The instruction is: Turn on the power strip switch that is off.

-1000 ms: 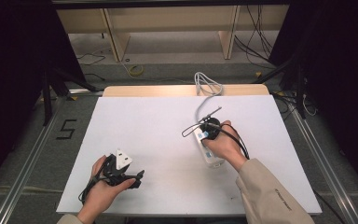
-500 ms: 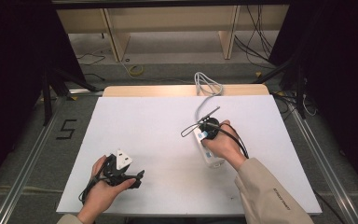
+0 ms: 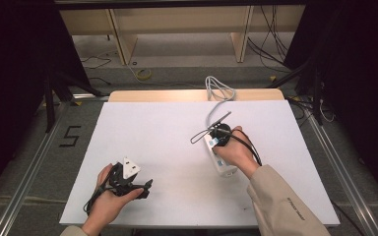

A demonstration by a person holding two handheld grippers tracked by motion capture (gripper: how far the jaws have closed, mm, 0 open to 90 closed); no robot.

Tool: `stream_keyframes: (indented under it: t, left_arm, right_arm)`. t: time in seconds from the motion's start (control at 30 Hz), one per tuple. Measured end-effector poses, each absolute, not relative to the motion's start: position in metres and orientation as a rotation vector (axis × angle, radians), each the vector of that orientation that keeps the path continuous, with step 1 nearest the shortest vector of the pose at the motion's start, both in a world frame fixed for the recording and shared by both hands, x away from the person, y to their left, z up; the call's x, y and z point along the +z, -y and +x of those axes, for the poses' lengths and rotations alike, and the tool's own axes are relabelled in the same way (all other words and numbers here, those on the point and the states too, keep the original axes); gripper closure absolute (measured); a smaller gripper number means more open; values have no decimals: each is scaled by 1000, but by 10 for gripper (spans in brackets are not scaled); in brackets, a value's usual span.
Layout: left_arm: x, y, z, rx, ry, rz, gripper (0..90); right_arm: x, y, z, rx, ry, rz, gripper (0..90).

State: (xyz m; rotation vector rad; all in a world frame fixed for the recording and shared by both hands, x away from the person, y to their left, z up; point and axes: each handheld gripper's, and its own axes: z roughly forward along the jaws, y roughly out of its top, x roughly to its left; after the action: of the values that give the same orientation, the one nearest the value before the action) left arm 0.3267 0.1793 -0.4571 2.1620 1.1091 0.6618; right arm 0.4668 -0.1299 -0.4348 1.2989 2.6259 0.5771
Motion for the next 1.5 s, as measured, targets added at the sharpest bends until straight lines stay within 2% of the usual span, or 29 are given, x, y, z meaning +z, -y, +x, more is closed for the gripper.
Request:
stream_keyframes:
  t: [1.5]
  left_arm:
    - [-457, -178, 326, 658, -1111, 2162, 146]
  right_arm:
    - [-433, 123, 470, 496, -2644, 1295, 900]
